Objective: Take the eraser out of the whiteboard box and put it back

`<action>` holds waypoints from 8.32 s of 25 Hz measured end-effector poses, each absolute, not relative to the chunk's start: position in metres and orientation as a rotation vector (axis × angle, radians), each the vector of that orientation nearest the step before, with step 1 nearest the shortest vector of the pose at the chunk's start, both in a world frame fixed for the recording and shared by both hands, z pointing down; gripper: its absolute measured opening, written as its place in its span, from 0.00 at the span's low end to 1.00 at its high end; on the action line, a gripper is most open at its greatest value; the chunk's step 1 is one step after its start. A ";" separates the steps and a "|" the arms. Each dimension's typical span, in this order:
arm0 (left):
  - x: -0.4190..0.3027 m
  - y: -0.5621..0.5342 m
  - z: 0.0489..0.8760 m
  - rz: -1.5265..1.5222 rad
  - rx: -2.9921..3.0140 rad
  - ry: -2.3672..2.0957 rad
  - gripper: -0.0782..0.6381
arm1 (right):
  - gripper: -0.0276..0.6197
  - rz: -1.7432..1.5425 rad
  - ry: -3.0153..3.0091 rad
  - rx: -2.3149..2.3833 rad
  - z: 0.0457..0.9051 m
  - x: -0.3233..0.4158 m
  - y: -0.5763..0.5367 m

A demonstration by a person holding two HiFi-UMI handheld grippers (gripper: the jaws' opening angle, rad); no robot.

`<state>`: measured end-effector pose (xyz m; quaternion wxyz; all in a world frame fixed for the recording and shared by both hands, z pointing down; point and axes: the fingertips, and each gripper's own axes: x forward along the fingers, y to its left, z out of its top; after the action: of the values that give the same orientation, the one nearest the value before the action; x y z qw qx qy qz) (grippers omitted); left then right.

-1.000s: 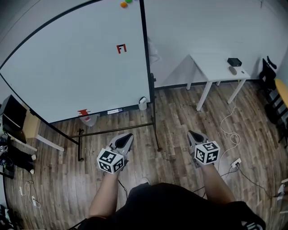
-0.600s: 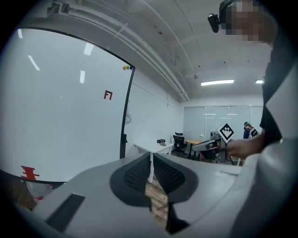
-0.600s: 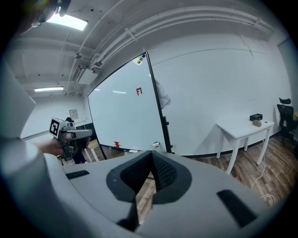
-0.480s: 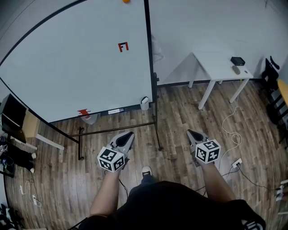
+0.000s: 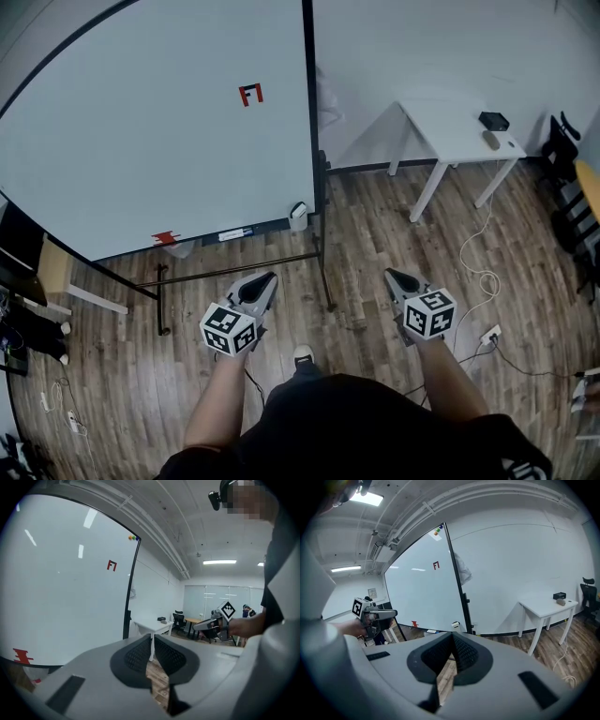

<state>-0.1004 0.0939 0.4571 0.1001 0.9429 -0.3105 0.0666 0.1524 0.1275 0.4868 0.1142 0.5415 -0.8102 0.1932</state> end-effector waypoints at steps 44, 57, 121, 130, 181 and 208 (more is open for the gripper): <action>-0.132 -0.090 0.488 0.224 2.805 -0.691 0.14 | 0.03 0.585 -2.262 1.654 0.497 0.094 -0.028; -0.125 -0.112 0.493 0.252 2.811 -0.649 0.14 | 0.03 0.602 -2.248 1.670 0.504 0.093 -0.048; -0.026 -0.187 0.574 0.490 2.648 -0.772 0.18 | 0.03 0.699 -2.352 1.341 0.565 0.159 -0.160; -0.019 -0.195 0.595 0.572 2.645 -0.766 0.25 | 0.03 0.734 -2.333 1.311 0.580 0.155 -0.161; 0.013 -0.214 0.679 0.844 2.584 -0.708 0.38 | 0.03 0.780 -2.281 1.227 0.616 0.166 -0.164; 0.009 -0.214 0.684 0.820 2.545 -0.709 0.34 | 0.03 0.773 -2.277 1.236 0.615 0.168 -0.155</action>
<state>0.0092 -0.2143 0.6841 0.1866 0.9039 -0.2519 0.2911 0.1676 -0.1547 0.6146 0.2171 0.4461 -0.8222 0.2791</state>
